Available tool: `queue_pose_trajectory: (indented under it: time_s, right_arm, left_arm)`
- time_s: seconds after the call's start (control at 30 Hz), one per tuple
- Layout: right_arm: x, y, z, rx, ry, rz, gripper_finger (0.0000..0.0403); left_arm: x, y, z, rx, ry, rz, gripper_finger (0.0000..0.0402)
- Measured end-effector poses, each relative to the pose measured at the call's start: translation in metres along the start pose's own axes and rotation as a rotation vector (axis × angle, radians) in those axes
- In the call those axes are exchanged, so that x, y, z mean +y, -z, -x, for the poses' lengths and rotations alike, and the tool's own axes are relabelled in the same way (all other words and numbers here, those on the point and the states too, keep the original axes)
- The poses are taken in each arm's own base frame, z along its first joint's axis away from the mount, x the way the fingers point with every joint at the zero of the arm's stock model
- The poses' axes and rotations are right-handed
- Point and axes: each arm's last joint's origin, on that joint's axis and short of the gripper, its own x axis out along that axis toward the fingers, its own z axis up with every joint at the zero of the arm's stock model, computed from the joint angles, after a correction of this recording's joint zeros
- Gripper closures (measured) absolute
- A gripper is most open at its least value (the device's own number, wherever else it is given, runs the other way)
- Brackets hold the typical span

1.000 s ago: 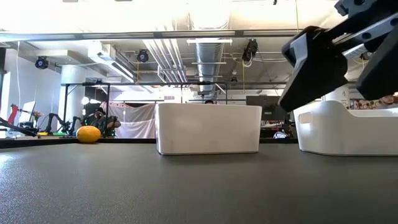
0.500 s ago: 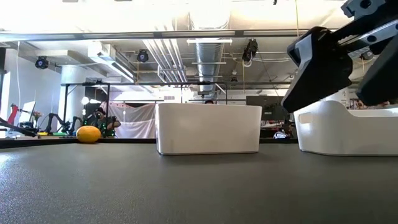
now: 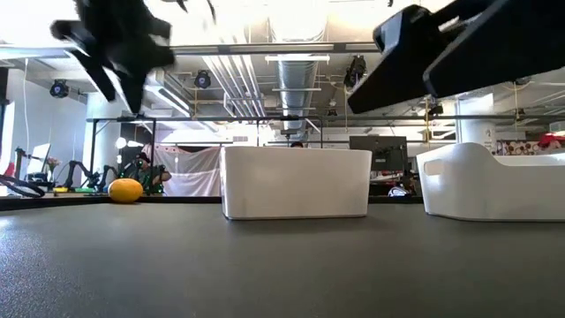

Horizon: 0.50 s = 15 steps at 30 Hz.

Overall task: Sort produce into baskets
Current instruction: Put the lemon into the gray bin

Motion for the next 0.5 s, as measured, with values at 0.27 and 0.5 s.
queue_pose_trajectory:
  time_s: [0.27, 0.5]
  right_arm:
    - [-0.009, 0.002, -0.003, 0.060, 0.029, 0.094, 0.0076]
    - [-0.036, 0.005, -0.010, 0.122, 0.092, 0.081, 0.0076]
  left_arm:
    - [0.041, -0.065, -0.098, 0.218, -0.257, 0.089, 0.0127]
    - [0.080, -0.092, -0.173, 0.364, -0.213, 0.107, 0.0127]
